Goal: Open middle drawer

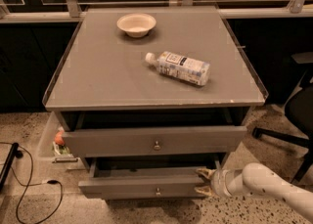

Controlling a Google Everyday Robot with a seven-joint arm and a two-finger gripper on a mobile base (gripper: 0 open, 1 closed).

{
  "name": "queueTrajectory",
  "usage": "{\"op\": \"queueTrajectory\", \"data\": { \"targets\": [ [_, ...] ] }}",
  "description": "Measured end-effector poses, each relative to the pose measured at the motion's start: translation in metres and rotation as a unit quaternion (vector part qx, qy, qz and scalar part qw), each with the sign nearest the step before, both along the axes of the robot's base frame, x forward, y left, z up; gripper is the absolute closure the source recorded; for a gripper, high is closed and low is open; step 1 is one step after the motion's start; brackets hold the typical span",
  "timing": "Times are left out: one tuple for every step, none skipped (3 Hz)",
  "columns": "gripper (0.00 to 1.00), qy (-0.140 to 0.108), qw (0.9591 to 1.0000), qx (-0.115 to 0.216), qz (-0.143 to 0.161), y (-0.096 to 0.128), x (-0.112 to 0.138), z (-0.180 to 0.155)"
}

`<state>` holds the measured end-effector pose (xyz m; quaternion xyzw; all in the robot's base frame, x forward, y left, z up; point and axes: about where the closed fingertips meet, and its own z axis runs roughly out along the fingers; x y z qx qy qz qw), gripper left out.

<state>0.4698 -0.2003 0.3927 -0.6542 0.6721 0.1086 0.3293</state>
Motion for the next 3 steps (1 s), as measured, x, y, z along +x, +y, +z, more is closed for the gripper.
{"op": "queueTrajectory", "data": {
  "targets": [
    [0.85, 0.000, 1.0000, 0.000, 0.000, 0.000, 0.001, 0.005],
    [1.00, 0.009, 0.9997, 0.016, 0.016, 0.010, -0.020, 0.007],
    [0.81, 0.009, 0.9997, 0.016, 0.016, 0.008, -0.021, 0.009]
  ]
}}
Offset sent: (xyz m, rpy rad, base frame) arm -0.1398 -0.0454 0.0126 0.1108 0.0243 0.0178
